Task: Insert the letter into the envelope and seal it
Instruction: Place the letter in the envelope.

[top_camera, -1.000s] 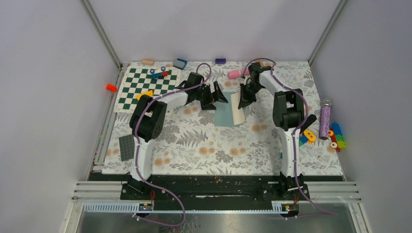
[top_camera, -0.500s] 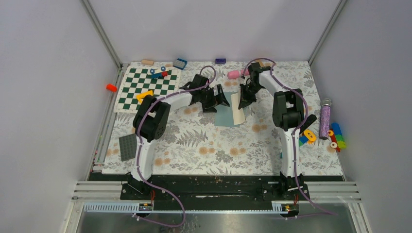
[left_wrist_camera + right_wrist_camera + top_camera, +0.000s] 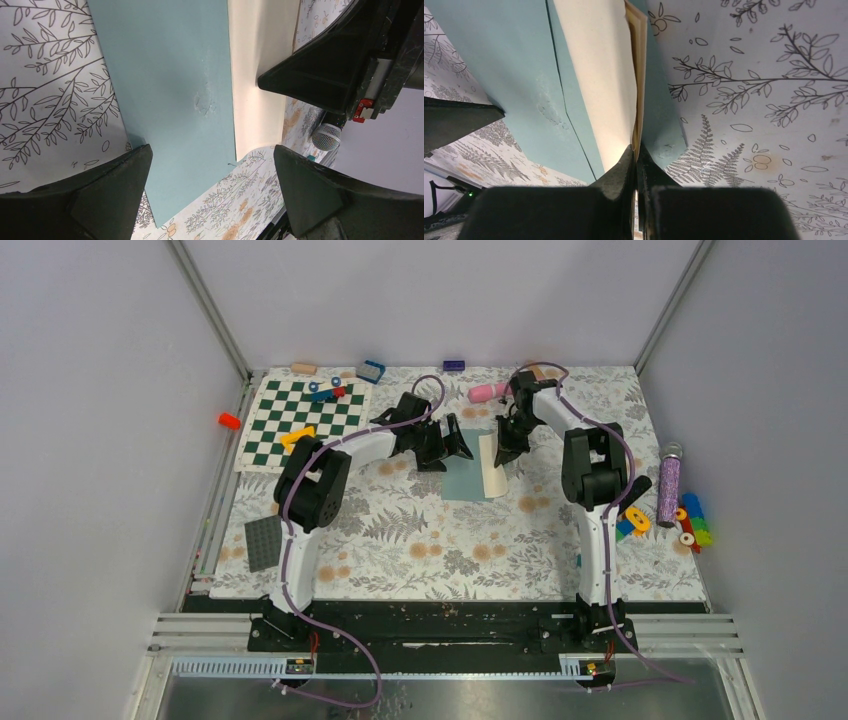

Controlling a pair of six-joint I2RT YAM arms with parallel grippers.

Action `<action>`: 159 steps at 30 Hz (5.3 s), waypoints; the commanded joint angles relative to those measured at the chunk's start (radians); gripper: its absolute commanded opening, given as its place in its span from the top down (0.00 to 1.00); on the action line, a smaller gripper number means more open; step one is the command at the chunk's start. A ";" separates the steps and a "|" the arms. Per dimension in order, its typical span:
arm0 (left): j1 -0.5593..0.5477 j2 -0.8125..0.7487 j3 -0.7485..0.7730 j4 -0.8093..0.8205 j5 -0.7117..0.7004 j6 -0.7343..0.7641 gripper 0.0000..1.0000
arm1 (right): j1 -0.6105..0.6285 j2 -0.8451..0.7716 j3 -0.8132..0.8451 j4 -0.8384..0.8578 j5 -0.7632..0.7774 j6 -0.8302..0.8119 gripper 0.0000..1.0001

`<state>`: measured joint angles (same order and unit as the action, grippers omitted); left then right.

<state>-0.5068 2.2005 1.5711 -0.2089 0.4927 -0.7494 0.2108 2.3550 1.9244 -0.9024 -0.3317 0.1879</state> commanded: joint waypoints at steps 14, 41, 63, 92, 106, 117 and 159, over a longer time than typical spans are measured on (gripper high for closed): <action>-0.013 0.039 -0.019 -0.039 -0.077 0.032 0.01 | 0.046 -0.070 -0.014 0.032 0.058 0.026 1.00; -0.021 0.023 -0.034 -0.029 -0.069 0.028 0.01 | 0.057 -0.074 -0.051 0.087 0.143 0.095 1.00; -0.020 0.025 -0.031 -0.032 -0.065 0.028 0.01 | 0.068 -0.104 -0.052 0.119 0.108 0.099 1.00; -0.021 0.023 -0.034 -0.030 -0.064 0.028 0.01 | 0.073 -0.118 -0.020 0.133 0.146 0.049 1.00; -0.022 0.020 -0.041 -0.030 -0.071 0.033 0.01 | 0.072 -0.052 0.144 -0.024 0.093 -0.089 1.00; -0.022 0.023 -0.039 -0.030 -0.067 0.031 0.01 | 0.070 -0.037 0.151 -0.073 -0.001 -0.120 1.00; -0.027 -0.002 -0.060 -0.076 -0.153 0.007 0.01 | 0.063 -0.275 -0.303 0.227 0.151 0.062 1.00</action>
<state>-0.5285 2.1918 1.5589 -0.1902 0.4477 -0.7605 0.2749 2.1300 1.6440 -0.6880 -0.2005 0.1997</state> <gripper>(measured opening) 0.985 0.019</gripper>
